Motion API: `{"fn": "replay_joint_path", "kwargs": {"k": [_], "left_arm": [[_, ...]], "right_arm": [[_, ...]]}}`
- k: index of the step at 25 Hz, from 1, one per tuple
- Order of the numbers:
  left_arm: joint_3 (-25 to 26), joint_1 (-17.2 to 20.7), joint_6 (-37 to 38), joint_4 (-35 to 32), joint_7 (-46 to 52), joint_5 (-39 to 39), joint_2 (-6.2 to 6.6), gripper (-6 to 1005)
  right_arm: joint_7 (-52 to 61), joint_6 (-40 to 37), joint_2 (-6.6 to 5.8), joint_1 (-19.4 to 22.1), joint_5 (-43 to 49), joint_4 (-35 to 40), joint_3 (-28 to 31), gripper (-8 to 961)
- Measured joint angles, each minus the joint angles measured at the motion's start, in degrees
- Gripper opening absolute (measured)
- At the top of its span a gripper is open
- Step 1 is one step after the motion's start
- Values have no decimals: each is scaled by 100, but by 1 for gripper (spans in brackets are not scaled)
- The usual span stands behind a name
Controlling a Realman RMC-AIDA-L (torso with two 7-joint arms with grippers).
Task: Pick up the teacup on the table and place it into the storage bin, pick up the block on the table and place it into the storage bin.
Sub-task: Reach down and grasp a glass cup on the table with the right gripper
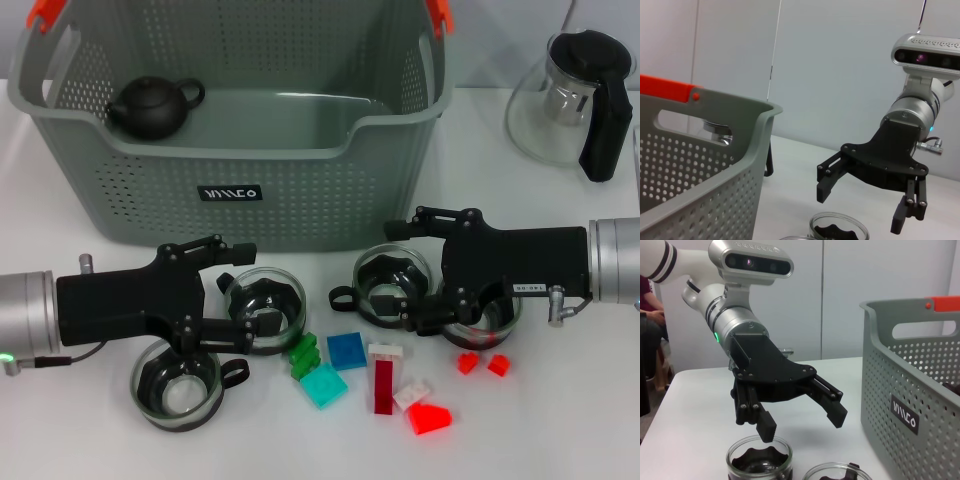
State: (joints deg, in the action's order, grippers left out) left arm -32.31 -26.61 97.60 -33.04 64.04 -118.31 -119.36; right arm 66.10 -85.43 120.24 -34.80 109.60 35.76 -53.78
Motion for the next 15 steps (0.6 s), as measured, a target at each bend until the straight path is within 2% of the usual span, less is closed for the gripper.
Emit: {"fn": "replay_joint_path", "kwargs": {"k": [7, 15], "left_arm": [[34, -11, 412, -16, -6, 4, 33, 935], [48, 11, 478, -15, -10, 10, 14, 934]], "right_arm": [[181, -184, -55, 92, 40, 218, 29, 941], [1458, -477, -177, 237, 712, 1127, 35, 941]]}}
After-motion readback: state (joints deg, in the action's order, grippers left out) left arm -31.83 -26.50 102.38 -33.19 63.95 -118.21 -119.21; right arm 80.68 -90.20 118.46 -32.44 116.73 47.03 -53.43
